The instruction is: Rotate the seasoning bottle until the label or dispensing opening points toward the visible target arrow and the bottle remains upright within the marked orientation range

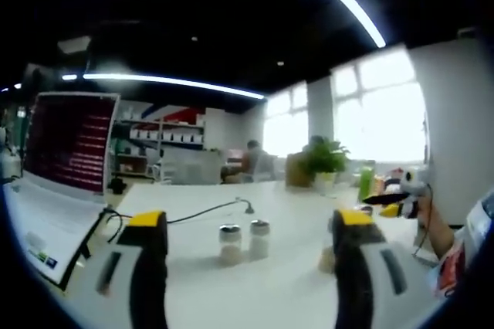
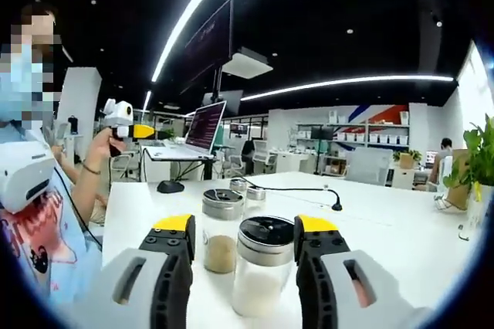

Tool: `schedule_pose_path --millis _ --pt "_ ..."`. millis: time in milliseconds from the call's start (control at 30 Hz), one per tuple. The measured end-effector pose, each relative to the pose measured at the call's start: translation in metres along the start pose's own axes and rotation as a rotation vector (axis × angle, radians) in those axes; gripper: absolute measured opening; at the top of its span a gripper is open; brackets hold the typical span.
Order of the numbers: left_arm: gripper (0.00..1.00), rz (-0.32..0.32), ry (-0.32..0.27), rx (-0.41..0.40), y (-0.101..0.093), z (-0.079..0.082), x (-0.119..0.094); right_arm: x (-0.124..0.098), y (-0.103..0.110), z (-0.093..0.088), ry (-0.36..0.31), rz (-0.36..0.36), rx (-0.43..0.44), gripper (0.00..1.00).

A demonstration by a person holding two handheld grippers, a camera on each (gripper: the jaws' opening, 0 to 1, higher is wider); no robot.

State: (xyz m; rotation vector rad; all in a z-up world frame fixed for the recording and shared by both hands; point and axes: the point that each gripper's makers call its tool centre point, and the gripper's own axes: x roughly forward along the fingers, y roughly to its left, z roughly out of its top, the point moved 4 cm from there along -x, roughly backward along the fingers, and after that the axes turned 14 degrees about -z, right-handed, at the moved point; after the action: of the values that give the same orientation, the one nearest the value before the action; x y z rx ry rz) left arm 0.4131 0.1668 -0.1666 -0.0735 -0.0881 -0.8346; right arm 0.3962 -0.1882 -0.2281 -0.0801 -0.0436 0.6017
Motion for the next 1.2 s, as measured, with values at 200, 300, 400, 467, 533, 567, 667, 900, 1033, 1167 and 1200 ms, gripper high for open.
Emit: schedule_pose_path --millis 200,300,400,467,533,567,667,900,1033,1167,1200 --pt "0.94 -0.027 0.022 -0.003 -0.004 -0.006 0.010 0.005 -0.014 -0.009 0.015 -0.034 0.065 0.50" --pt "0.94 -0.026 0.036 0.001 -0.004 -0.008 0.012 0.010 -0.016 -0.012 0.008 -0.010 0.103 0.47" --pt "0.94 -0.033 0.038 0.007 -0.005 -0.007 0.013 0.014 -0.015 -0.018 0.028 0.004 0.111 0.43" --pt "0.94 -0.036 0.039 0.009 -0.006 -0.008 0.015 0.015 -0.015 -0.022 0.040 0.005 0.101 0.41" --pt "0.93 -0.038 0.037 0.003 -0.006 -0.009 0.016 0.017 -0.019 -0.027 0.045 -0.020 0.047 0.37" --pt "0.93 -0.039 0.035 0.001 -0.007 -0.008 0.017 0.017 -0.018 -0.028 0.033 -0.011 0.056 0.37" --pt "0.93 -0.053 0.038 0.009 -0.010 -0.008 0.018 0.018 -0.022 -0.031 0.025 -0.001 0.078 0.37" --pt "0.93 -0.050 0.044 0.014 -0.010 -0.008 0.018 0.018 -0.022 -0.032 0.017 -0.001 0.098 0.37" --pt "0.92 -0.045 0.040 0.017 -0.008 -0.007 0.017 0.019 -0.021 -0.032 0.026 -0.007 0.095 0.37" --pt "0.92 -0.044 0.042 0.022 -0.009 -0.006 0.016 0.019 -0.020 -0.031 0.023 -0.017 0.094 0.37" --pt "0.92 -0.041 0.042 0.022 -0.009 -0.006 0.016 0.019 -0.020 -0.031 0.020 -0.021 0.094 0.37"
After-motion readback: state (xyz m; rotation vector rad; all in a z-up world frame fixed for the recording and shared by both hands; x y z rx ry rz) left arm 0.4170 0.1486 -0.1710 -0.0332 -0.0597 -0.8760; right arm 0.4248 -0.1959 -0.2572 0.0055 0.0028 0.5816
